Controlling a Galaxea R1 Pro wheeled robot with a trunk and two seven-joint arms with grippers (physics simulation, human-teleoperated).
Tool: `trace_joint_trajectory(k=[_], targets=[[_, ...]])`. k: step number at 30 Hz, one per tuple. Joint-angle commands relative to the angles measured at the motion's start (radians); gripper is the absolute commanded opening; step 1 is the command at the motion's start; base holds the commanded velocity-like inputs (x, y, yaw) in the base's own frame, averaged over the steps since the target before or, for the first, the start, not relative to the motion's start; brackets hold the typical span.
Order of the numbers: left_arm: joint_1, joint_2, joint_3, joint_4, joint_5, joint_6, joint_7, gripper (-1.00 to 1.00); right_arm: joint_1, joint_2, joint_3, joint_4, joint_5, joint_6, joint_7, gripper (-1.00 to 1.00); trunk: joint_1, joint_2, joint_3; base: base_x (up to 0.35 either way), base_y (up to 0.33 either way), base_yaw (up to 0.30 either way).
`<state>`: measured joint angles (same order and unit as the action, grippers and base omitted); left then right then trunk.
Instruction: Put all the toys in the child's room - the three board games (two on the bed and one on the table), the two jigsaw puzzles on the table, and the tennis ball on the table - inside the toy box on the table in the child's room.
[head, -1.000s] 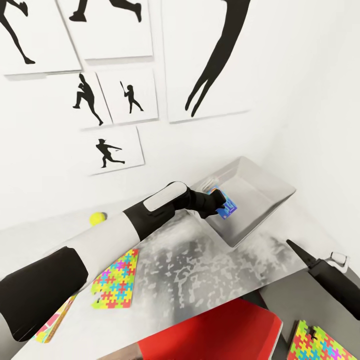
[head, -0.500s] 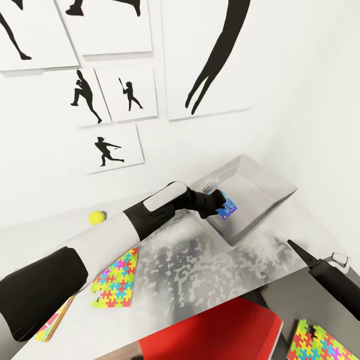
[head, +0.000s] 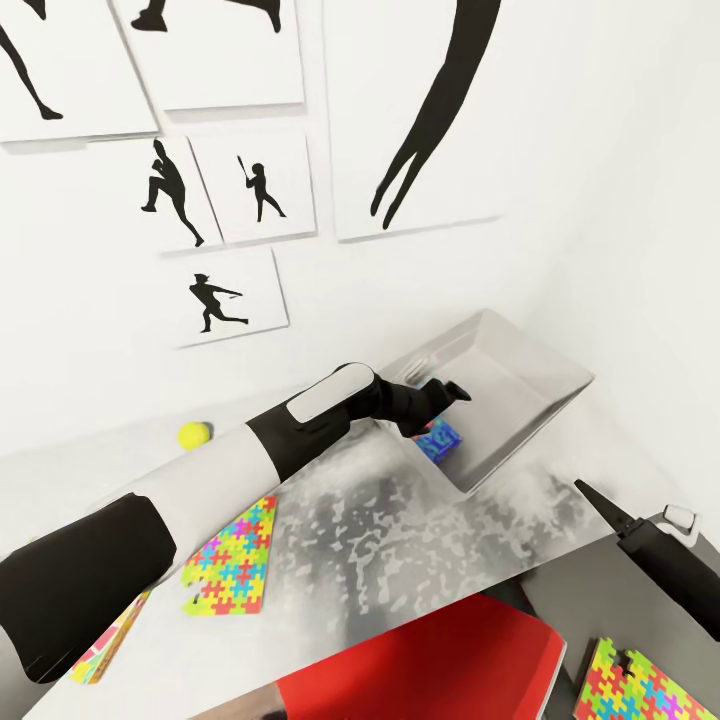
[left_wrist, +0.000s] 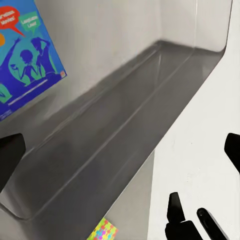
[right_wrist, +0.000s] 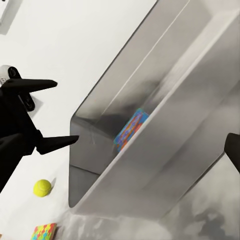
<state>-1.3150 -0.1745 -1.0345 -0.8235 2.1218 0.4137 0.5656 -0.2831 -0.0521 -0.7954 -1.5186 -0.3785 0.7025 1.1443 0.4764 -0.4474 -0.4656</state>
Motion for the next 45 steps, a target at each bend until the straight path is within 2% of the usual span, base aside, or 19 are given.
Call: trace_joint_trajectory(k=[1, 13, 20, 25, 27, 29, 31, 33, 35, 40, 45], targets=[[-0.001, 0.0, -0.001, 0.0, 0.006, -0.001, 0.005, 1.0, -0.001, 0.0, -0.001, 0.0, -0.003, 0.007, 0.001, 1.0, 0.0, -0.002, -0.001, 0.0, 0.0, 0.0], [-0.001, 0.0, -0.001, -0.007, 0.009, 0.008, 0.008, 1.0, -0.001, 0.0, -0.001, 0.0, -0.003, 0.006, 0.002, 1.0, 0.0, -0.002, -0.001, 0.0, 0.0, 0.0], [-0.001, 0.0, 0.024, -0.11, 0.008, 0.021, 0.02, 1.0, -0.001, -0.001, -0.001, 0.0, -0.003, 0.006, 0.003, 1.0, 0.0, -0.002, -0.001, 0.0, 0.0, 0.0], [-0.001, 0.0, 0.089, -0.176, 0.007, 0.05, 0.051, 1.0, -0.001, -0.001, -0.001, 0.0, -0.003, 0.006, 0.003, 1.0, 0.0, -0.002, 0.001, 0.0, 0.0, 0.0], [-0.001, 0.0, 0.128, -0.196, 0.006, 0.086, 0.077, 1.0, -0.001, -0.001, -0.001, 0.0, -0.003, 0.006, 0.003, 1.0, 0.0, -0.002, 0.003, 0.0, 0.0, 0.0], [-0.001, 0.0, 0.175, -0.214, 0.005, 0.131, 0.116, 1.0, -0.001, -0.001, -0.002, 0.0, -0.004, 0.006, 0.003, 1.0, 0.0, -0.002, 0.005, 0.0, 0.0, 0.0], [-0.001, 0.0, 0.249, -0.233, 0.004, 0.184, 0.182, 1.0, -0.001, -0.002, -0.002, 0.0, -0.005, 0.006, 0.003, 1.0, 0.0, -0.002, 0.007, 0.0, 0.0, 0.0], [-0.001, 0.0, 0.287, -0.24, 0.003, 0.201, 0.218, 1.0, -0.001, -0.002, -0.001, 0.0, -0.005, 0.006, 0.003, 1.0, 0.0, -0.002, 0.009, 0.0, 0.0, 0.0], [-0.001, 0.0, 0.351, -0.267, 0.002, 0.223, 0.284, 1.0, -0.001, -0.002, -0.002, 0.0, -0.005, 0.006, 0.004, 1.0, 0.0, -0.002, 0.01, 0.0, 0.0, 0.0], [-0.001, 0.0, 0.424, -0.344, -0.004, 0.238, 0.366, 1.0, -0.001, -0.002, -0.002, 0.0, -0.005, 0.005, 0.004, 1.0, 0.0, -0.002, 0.011, 0.0, 0.0, 0.0], [-0.001, 0.006, 0.449, -0.411, -0.006, 0.242, 0.424, 1.0, -0.001, -0.002, -0.002, 0.0, -0.004, 0.005, 0.005, 1.0, 0.0, -0.002, 0.011, 0.0, 0.0, 0.0]])
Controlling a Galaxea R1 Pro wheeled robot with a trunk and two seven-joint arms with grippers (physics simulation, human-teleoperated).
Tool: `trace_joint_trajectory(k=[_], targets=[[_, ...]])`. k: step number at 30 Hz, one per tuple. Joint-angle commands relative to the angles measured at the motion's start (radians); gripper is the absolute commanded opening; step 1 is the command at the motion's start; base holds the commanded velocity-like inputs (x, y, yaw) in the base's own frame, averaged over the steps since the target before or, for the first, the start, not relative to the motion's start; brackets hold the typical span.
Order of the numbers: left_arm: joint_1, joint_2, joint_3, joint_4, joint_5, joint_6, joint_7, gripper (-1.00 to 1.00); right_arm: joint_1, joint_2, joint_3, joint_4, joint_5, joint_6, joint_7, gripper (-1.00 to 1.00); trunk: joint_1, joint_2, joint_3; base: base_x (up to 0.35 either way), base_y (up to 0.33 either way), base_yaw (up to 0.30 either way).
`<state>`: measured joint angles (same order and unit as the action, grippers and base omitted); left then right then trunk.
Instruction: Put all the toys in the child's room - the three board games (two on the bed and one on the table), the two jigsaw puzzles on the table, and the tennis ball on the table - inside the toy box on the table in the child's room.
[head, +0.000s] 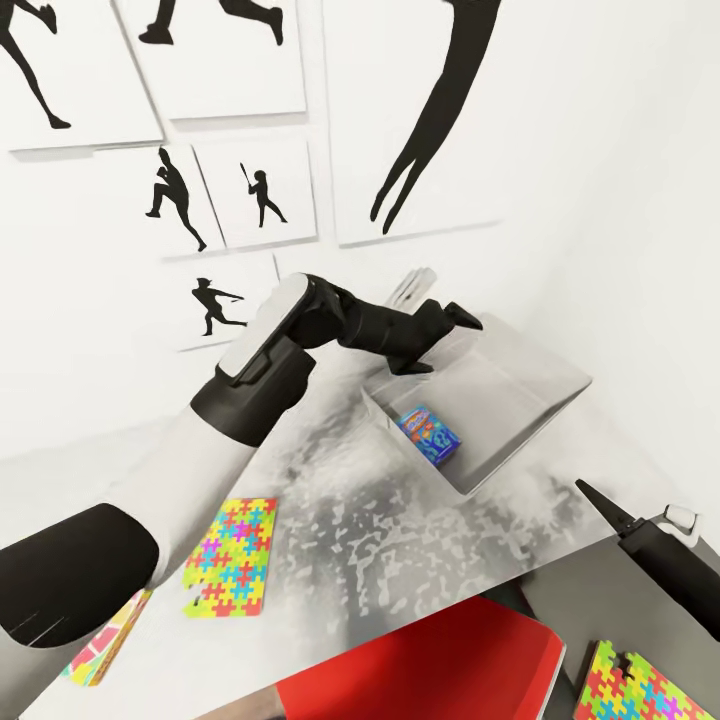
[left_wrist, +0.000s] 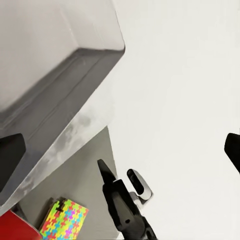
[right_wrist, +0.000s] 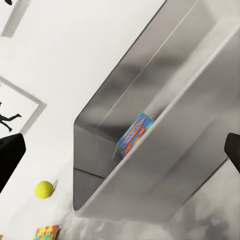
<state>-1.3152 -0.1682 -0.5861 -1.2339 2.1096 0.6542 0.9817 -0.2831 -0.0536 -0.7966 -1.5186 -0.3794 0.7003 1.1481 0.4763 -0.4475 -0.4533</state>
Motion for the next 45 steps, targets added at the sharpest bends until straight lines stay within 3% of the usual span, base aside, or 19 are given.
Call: trace_joint_trajectory(k=[1, 5, 10, 11, 12, 13, 14, 15, 18, 19, 21, 22, 27, 28, 31, 34, 37, 42, 45], targets=[[-0.001, 0.008, 0.002, -0.009, 0.006, 0.002, 0.016, 1.0, -0.001, 0.0, -0.001, 0.0, -0.003, 0.007, 0.003, 1.0, 0.0, -0.001, -0.001, 0.0, 0.0, 0.0], [0.0, 0.072, 0.006, -0.054, 0.006, 0.002, 0.057, 1.0, -0.001, 0.0, -0.001, 0.0, 0.0, 0.006, 0.02, 1.0, 0.0, -0.001, -0.001, 0.0, 0.0, 0.0], [0.006, 0.225, 0.007, -0.108, 0.012, 0.014, 0.073, 1.0, -0.001, 0.0, -0.001, 0.001, 0.001, 0.005, 0.039, 1.0, 0.0, -0.001, 0.003, 0.0, 0.0, 0.0], [0.008, 0.272, 0.007, -0.119, 0.015, 0.026, 0.073, 1.0, -0.001, 0.0, -0.001, 0.001, 0.001, 0.004, 0.041, 1.0, 0.0, -0.001, 0.004, 0.0, 0.0, 0.0], [0.009, 0.296, 0.008, -0.123, 0.016, 0.034, 0.072, 1.0, -0.001, 0.0, -0.001, 0.001, 0.001, 0.004, 0.041, 1.0, 0.0, -0.001, 0.006, 0.0, 0.0, 0.0], [0.01, 0.345, 0.01, -0.129, 0.02, 0.054, 0.07, 1.0, -0.001, 0.0, -0.001, 0.001, 0.0, 0.004, 0.042, 1.0, 0.0, -0.001, 0.007, 0.0, 0.0, 0.0], [0.012, 0.37, 0.013, -0.132, 0.024, 0.066, 0.067, 1.0, -0.001, 0.0, -0.001, 0.001, 0.0, 0.004, 0.043, 1.0, 0.0, -0.001, 0.009, 0.0, 0.0, 0.0], [0.018, 0.416, 0.022, -0.135, 0.037, 0.092, 0.055, 1.0, -0.001, 0.0, -0.001, 0.001, 0.0, 0.004, 0.046, 1.0, 0.0, -0.001, 0.01, 0.0, 0.0, 0.0], [0.063, 0.502, 0.055, -0.138, 0.085, 0.156, 0.009, 1.0, -0.001, 0.0, -0.001, 0.0, 0.0, 0.004, 0.06, 1.0, 0.0, -0.001, 0.015, 0.0, 0.0, 0.0], [0.097, 0.545, 0.08, -0.139, 0.113, 0.195, -0.02, 1.0, -0.001, 0.001, -0.001, 0.0, 0.001, 0.004, 0.068, 1.0, 0.0, -0.001, 0.017, 0.0, 0.0, 0.0], [0.132, 0.589, 0.117, -0.14, 0.137, 0.237, -0.051, 1.0, -0.001, 0.001, -0.001, 0.0, 0.001, 0.004, 0.074, 1.0, 0.0, -0.001, 0.02, 0.0, 0.0, 0.0], [0.169, 0.629, 0.161, -0.14, 0.152, 0.276, -0.082, 1.0, -0.001, 0.001, -0.001, 0.0, 0.002, 0.004, 0.079, 1.0, 0.0, -0.001, 0.021, 0.0, 0.0, 0.0], [0.312, 0.735, 0.308, -0.14, 0.175, 0.358, -0.169, 1.0, -0.001, 0.001, -0.001, 0.0, 0.002, 0.004, 0.085, 1.0, 0.0, -0.001, 0.029, 0.0, 0.0, 0.0], [0.367, 0.77, 0.359, -0.14, 0.179, 0.37, -0.195, 1.0, -0.001, 0.001, -0.001, -0.001, 0.002, 0.004, 0.085, 1.0, 0.0, -0.001, 0.031, 0.0, 0.0, 0.0], [0.478, 0.833, 0.445, -0.14, 0.182, 0.383, -0.251, 1.0, -0.001, 0.001, -0.001, -0.001, 0.002, 0.003, 0.086, 1.0, 0.0, -0.001, 0.035, 0.0, 0.0, 0.0], [0.584, 0.872, 0.509, -0.136, 0.183, 0.388, -0.315, 1.0, 0.0, 0.002, 0.0, -0.003, 0.002, 0.002, 0.087, 1.0, 0.0, -0.001, 0.04, 0.0, 0.0, 0.0], [0.684, 0.891, 0.56, -0.129, 0.181, 0.391, -0.37, 1.0, 0.0, 0.002, 0.0, -0.005, 0.002, 0.0, 0.087, 1.0, 0.0, -0.001, 0.045, 0.0, 0.0, 0.0], [0.837, 0.902, 0.627, -0.104, 0.179, 0.392, -0.411, 1.0, 0.001, 0.003, 0.001, -0.006, 0.002, -0.001, 0.087, 1.0, 0.0, -0.001, 0.053, 0.0, 0.0, 0.0], [0.905, 0.903, 0.643, -0.089, 0.176, 0.393, -0.419, 1.0, 0.001, 0.003, 0.002, -0.006, 0.002, -0.001, 0.088, 1.0, 0.0, -0.001, 0.057, 0.0, 0.0, 0.0]])
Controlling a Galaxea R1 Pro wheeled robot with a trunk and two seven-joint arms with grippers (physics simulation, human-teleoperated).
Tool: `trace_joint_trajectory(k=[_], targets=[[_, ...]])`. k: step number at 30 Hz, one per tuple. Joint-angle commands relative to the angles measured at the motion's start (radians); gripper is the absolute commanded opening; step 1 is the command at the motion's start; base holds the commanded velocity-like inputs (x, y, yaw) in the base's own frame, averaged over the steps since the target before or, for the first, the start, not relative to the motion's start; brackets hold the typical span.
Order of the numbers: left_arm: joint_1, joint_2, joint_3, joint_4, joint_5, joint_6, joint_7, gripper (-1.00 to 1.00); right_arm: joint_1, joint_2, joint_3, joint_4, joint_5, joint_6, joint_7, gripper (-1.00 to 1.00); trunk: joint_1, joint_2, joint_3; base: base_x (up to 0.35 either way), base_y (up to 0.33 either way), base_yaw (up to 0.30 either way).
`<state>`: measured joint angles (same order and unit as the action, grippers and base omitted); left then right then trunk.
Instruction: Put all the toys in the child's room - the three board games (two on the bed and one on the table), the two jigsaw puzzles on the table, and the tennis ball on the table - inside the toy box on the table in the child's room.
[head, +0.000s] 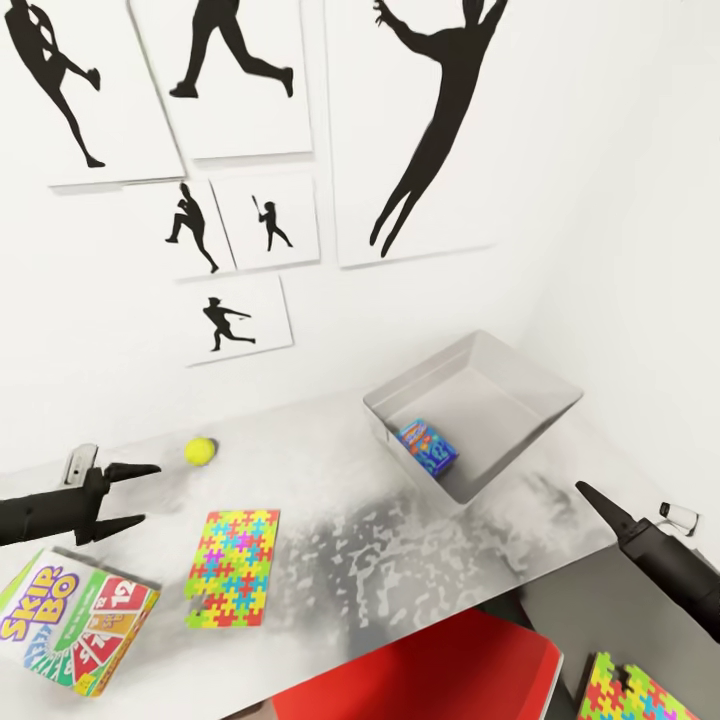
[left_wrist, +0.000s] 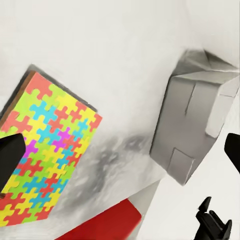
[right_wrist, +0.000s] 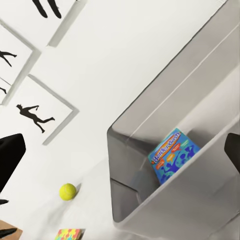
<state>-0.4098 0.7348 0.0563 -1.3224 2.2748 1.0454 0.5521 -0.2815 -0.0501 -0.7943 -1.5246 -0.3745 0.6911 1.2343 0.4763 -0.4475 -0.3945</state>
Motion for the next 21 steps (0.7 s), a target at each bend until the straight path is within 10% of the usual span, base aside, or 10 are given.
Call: trace_joint_trajectory(k=[1, 21], targets=[[0.025, 0.0, 0.004, 0.004, 0.009, 0.002, 0.008, 1.0, -0.001, 0.001, 0.0, 0.0, -0.003, 0.007, 0.002, 1.0, 0.001, -0.001, 0.0, 0.0, 0.0, 0.0], [0.081, -0.004, -0.006, -0.05, -0.131, 0.002, 0.003, 1.0, -0.001, 0.016, 0.124, -0.002, 0.0, -0.002, -0.01, 1.0, 0.001, -0.001, 0.032, 0.0, 0.0, 0.0]])
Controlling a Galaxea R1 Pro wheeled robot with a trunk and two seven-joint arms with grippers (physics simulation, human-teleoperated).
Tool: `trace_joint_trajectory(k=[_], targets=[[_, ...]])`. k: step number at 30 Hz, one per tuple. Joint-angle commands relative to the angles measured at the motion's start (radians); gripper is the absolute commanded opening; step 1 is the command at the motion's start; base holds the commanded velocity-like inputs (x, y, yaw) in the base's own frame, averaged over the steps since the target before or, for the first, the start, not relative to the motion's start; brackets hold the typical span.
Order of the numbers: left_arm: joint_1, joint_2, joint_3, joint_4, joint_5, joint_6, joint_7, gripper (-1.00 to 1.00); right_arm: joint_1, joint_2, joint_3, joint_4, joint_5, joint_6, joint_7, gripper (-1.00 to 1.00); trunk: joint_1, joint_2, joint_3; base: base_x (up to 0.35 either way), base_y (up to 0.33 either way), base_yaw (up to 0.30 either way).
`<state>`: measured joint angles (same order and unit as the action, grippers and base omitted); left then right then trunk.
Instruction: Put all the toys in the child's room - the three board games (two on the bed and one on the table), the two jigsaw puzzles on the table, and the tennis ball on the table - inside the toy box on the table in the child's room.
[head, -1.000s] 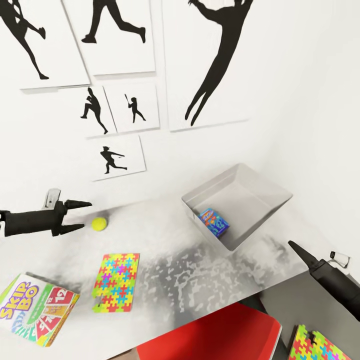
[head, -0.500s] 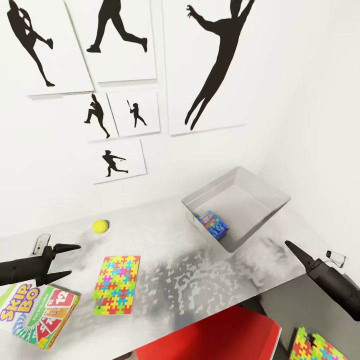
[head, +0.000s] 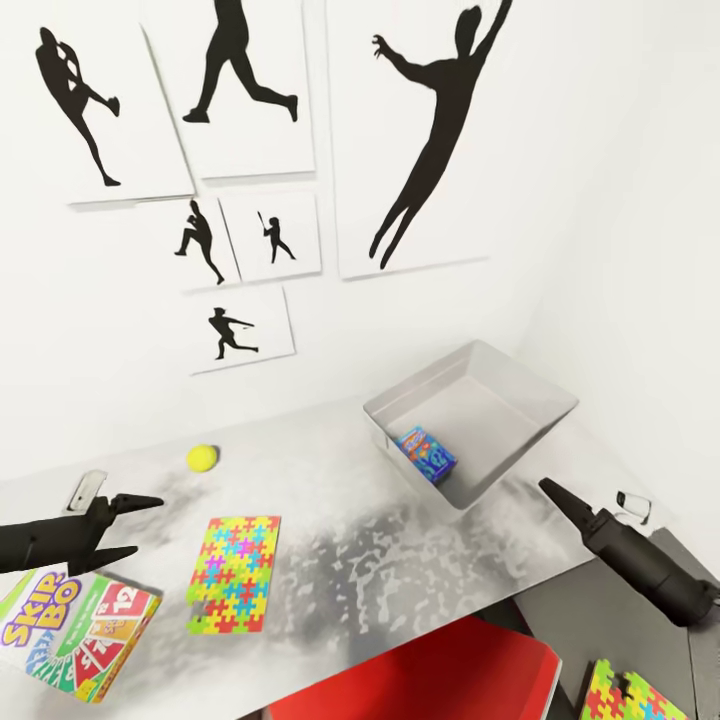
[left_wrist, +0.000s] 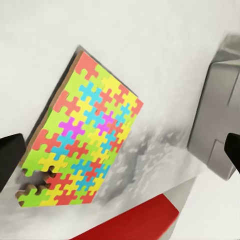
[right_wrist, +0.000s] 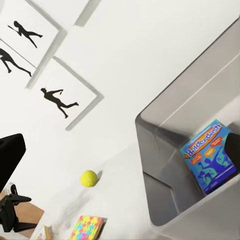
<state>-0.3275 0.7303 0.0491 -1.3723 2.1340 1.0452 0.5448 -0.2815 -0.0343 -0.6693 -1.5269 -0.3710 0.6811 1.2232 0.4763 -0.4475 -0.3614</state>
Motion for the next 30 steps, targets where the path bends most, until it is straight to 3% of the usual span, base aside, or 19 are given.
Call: trace_joint_trajectory(k=[1, 7, 14, 30], targets=[[-0.001, -0.001, 0.001, -0.002, 0.006, 0.002, 0.01, 1.0, -0.001, 0.0, 0.001, 0.0, -0.003, 0.008, 0.001, 1.0, 0.001, -0.002, 0.0, 0.0, 0.0, 0.0], [-0.001, -0.005, 0.0, -0.003, 0.0, 0.002, 0.012, 1.0, -0.001, -0.001, 0.002, 0.001, -0.003, 0.008, 0.0, 1.0, 0.001, -0.002, 0.01, 0.0, 0.0, 0.0], [-0.001, -0.005, 0.001, -0.004, -0.006, 0.002, 0.012, 1.0, -0.001, -0.002, 0.001, 0.001, -0.003, 0.008, -0.001, 1.0, -0.026, 0.047, 0.042, 0.0, 0.0, 0.0], [-0.001, -0.005, 0.001, -0.004, -0.006, 0.002, 0.013, 1.0, -0.001, -0.001, 0.001, 0.001, -0.003, 0.008, 0.001, 1.0, -0.026, 0.047, 0.067, -0.03, 0.0, 0.0]])
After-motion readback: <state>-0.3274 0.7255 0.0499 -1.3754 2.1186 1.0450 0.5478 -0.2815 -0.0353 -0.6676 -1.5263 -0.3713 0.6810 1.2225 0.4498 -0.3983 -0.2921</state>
